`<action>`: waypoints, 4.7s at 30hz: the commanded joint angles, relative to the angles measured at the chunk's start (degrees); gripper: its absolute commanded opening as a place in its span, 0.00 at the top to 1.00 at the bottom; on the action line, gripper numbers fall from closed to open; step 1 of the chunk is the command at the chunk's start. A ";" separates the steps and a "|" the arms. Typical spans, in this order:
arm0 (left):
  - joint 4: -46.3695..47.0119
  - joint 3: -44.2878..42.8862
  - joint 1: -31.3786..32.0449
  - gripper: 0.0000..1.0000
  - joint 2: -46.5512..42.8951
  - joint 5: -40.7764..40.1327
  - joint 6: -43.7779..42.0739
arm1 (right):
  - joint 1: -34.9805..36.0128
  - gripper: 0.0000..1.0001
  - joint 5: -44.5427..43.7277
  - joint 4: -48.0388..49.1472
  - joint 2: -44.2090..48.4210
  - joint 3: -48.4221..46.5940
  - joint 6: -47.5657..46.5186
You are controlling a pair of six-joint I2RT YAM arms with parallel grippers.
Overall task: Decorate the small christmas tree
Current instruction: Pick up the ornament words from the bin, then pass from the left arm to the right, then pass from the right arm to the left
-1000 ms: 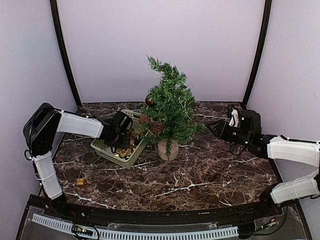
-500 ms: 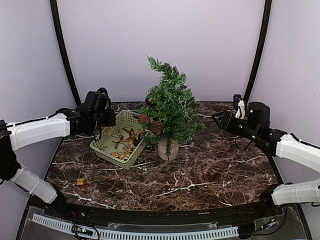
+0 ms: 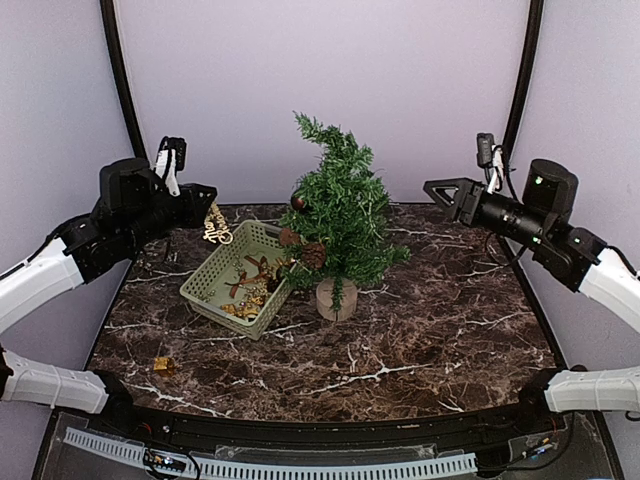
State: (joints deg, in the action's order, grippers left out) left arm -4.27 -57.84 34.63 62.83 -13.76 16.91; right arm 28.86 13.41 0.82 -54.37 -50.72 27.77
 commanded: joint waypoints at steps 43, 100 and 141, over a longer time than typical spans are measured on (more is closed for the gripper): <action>1.80 -6.67 13.33 0.87 -1.02 35.35 -3.19 | 38.64 0.45 -12.14 -4.93 -26.30 -25.90 -4.13; 10.85 -11.83 18.23 0.39 10.04 51.40 0.51 | 31.50 1.00 5.17 37.95 -11.56 -1.74 3.48; 28.38 -7.79 19.12 0.86 12.17 53.89 6.68 | 31.47 1.00 0.75 40.14 -11.70 0.80 3.05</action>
State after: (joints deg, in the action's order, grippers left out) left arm 21.45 -66.19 53.54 75.09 41.04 23.20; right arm 60.42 14.94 39.03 -66.50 -50.54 31.14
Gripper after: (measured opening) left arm 0.156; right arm 0.008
